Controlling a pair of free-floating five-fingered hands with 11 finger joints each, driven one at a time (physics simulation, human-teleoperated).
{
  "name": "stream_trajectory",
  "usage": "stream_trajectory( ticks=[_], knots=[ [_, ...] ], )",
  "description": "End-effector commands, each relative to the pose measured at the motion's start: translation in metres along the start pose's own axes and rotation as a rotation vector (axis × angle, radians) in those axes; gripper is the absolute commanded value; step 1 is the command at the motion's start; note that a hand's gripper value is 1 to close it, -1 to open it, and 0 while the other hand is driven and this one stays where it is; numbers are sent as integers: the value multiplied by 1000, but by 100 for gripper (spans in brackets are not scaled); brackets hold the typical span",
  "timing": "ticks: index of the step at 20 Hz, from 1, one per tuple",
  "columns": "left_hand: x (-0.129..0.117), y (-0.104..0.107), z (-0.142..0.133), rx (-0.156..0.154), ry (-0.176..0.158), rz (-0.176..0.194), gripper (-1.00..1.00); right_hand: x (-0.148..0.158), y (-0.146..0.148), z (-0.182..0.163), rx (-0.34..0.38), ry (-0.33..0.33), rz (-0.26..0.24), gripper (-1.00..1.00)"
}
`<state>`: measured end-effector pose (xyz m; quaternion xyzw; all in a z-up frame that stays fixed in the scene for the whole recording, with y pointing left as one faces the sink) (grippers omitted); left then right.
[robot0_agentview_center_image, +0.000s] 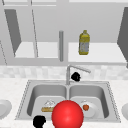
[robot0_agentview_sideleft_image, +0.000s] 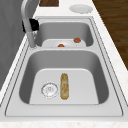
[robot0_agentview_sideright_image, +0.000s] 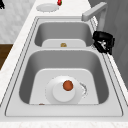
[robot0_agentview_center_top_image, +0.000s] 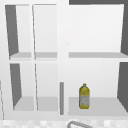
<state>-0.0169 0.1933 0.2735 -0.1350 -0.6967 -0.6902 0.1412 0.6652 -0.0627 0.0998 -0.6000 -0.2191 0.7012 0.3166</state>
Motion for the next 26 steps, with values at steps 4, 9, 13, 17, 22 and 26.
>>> stream_trajectory(
  ticks=[4,9,13,17,22,26],
  knots=[
    [0,0,0,0,0,0,0,15,36,-1,50,56,-36,100],
    [0,0,0,0,0,0,0,21,37,0,37,97,285,100],
    [0,0,0,0,0,0,0,22,29,3,-53,217,223,100],
    [0,0,0,0,0,0,0,26,39,4,-64,254,220,100],
    [0,0,0,0,0,0,0,30,44,7,-103,332,205,100],
    [0,0,0,0,0,0,0,28,43,10,-179,372,209,100]
  ],
)
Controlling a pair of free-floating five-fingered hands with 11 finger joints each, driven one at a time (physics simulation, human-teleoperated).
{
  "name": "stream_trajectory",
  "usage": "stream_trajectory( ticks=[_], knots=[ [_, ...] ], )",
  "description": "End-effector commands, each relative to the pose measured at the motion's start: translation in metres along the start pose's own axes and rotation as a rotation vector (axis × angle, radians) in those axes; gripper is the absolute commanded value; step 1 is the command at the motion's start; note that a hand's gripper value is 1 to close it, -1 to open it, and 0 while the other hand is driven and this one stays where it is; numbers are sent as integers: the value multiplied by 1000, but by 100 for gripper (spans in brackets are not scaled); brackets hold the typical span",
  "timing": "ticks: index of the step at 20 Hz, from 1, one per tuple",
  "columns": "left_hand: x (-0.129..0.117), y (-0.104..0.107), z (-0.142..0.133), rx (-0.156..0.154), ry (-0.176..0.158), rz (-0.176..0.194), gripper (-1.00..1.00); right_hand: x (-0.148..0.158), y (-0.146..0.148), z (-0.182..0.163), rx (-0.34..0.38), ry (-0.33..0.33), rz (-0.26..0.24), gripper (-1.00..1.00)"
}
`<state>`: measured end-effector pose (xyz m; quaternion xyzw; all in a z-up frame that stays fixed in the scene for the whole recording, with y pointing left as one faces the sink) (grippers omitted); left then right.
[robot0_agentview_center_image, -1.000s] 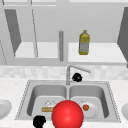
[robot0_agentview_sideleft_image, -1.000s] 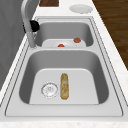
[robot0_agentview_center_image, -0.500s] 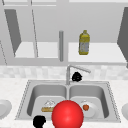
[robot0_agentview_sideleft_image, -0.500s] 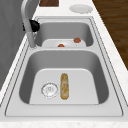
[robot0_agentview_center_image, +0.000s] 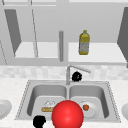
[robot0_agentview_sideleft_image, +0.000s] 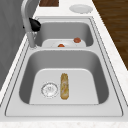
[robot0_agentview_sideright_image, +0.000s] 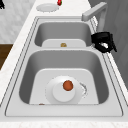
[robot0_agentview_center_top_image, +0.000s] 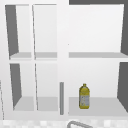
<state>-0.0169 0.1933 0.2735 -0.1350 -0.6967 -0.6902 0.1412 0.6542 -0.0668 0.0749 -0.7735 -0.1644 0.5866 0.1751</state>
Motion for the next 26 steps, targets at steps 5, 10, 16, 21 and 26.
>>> stream_trajectory(
  ticks=[5,10,16,21,26],
  knots=[
    [0,0,0,0,0,0,0,19,13,22,84,122,-45,100],
    [0,0,0,0,0,0,0,24,9,31,91,215,-67,100],
    [0,0,0,0,0,0,0,20,6,34,110,228,-131,100],
    [0,0,0,0,0,0,0,21,9,34,111,230,-144,100],
    [0,0,0,0,0,0,0,21,10,35,112,230,-151,100]
  ],
)
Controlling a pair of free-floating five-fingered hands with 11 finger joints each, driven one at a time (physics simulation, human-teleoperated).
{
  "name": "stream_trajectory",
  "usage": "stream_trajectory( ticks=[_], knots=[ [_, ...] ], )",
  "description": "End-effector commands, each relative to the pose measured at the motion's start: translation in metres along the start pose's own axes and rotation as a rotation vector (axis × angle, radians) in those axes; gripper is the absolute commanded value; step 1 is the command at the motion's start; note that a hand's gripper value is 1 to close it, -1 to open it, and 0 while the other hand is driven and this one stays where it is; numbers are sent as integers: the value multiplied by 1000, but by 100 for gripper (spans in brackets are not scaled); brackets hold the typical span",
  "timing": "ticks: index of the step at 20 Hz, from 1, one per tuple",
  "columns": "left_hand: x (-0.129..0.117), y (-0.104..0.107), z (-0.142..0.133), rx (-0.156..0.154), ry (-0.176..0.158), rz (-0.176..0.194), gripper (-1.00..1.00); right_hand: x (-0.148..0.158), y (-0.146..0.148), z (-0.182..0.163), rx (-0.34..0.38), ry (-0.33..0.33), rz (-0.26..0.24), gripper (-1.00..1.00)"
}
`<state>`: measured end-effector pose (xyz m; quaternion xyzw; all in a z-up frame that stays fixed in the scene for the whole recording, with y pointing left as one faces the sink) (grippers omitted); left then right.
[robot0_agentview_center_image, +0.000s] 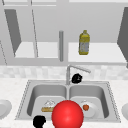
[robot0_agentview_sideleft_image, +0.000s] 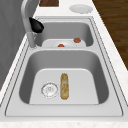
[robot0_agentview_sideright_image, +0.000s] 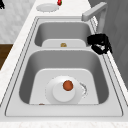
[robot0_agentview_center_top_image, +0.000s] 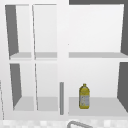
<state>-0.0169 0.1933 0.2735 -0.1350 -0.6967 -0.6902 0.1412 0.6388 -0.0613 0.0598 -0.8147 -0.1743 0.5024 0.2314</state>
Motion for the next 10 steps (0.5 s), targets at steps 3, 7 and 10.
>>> stream_trajectory(
  ticks=[3,7,10],
  knots=[
    [0,0,0,0,0,0,0,5,10,17,83,39,-52,100],
    [0,0,0,0,0,0,0,3,12,18,81,37,-61,100],
    [0,0,0,0,0,0,0,5,16,5,76,-14,-54,100]
  ],
)
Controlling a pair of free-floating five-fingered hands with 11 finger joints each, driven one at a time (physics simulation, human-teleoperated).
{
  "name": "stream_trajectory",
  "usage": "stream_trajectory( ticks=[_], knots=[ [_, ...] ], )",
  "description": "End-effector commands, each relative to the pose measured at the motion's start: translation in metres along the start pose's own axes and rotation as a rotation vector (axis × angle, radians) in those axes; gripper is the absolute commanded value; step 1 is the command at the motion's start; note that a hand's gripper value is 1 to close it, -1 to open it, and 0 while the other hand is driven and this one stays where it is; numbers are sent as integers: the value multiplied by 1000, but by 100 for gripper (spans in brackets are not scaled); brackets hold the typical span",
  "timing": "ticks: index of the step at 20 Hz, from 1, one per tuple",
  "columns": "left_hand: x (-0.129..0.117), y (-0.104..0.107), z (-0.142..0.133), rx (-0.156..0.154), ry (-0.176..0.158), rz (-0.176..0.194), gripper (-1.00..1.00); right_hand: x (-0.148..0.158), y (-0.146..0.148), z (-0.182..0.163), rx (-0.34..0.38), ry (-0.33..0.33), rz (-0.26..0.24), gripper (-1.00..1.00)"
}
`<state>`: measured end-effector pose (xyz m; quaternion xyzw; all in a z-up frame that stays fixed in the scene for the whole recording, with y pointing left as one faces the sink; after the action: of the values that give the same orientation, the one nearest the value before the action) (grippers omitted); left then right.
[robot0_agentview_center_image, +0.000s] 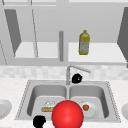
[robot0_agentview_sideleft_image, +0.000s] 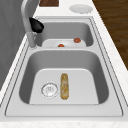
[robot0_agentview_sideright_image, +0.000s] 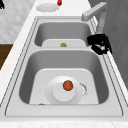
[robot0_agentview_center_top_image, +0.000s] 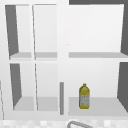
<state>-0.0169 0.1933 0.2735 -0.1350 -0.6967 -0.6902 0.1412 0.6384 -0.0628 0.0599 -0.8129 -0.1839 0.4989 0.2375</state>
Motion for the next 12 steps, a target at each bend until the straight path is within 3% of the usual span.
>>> stream_trajectory(
  ticks=[1,2,3,4,11,12],
  knots=[
    [0,0,0,0,0,0,0,5,14,4,73,-25,-37,100],
    [0,0,0,0,0,0,0,1,1,0,6,-7,-17,100],
    [0,0,0,0,0,0,0,0,0,0,1,1,-24,100],
    [0,0,0,0,0,0,0,1,-2,0,-8,-3,-16,-100],
    [0,0,0,0,0,0,0,-36,-8,-26,2,-37,5,-100],
    [0,0,0,0,0,0,0,-36,-11,-28,-2,-73,-5,-100]
  ],
)
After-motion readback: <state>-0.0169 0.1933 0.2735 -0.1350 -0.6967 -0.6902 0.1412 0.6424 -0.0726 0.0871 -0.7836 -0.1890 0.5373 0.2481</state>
